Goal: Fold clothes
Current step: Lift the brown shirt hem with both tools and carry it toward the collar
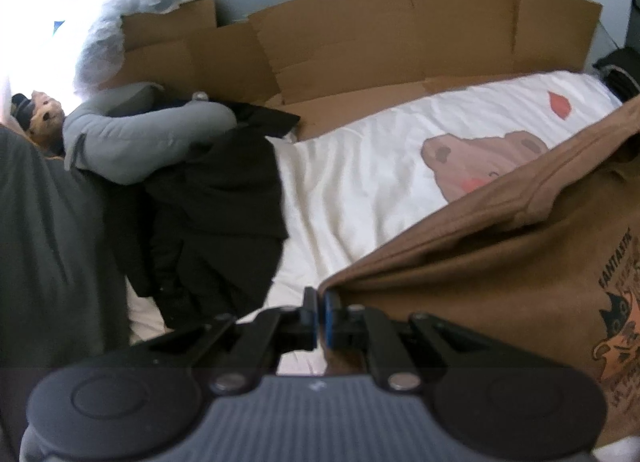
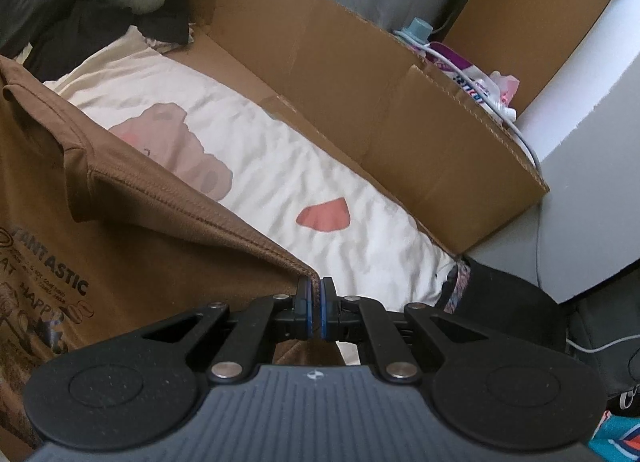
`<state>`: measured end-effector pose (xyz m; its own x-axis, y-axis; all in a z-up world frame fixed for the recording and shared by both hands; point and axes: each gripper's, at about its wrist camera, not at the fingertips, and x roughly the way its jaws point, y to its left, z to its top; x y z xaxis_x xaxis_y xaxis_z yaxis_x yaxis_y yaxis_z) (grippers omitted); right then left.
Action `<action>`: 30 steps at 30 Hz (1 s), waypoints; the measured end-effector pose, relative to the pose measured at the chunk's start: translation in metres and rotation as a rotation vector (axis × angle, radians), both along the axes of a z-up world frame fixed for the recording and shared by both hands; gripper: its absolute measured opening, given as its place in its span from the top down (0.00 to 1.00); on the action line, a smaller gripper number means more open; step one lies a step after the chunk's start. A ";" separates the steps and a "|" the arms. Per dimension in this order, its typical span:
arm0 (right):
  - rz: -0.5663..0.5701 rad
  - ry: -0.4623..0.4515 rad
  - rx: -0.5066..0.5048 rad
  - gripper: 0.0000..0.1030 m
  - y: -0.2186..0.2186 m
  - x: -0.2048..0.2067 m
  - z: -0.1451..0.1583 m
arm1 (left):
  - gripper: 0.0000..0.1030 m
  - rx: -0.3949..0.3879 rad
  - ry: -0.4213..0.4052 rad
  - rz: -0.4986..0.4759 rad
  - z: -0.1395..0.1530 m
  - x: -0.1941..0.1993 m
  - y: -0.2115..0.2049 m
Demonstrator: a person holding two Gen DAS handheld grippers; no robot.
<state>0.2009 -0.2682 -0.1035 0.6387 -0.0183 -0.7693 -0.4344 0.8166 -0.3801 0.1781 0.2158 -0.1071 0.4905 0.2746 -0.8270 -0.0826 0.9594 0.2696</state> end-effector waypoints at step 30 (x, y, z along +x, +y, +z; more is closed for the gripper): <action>0.111 -0.007 -0.052 0.98 0.051 0.090 -0.037 | 0.97 -0.066 0.004 0.120 -0.067 0.047 0.058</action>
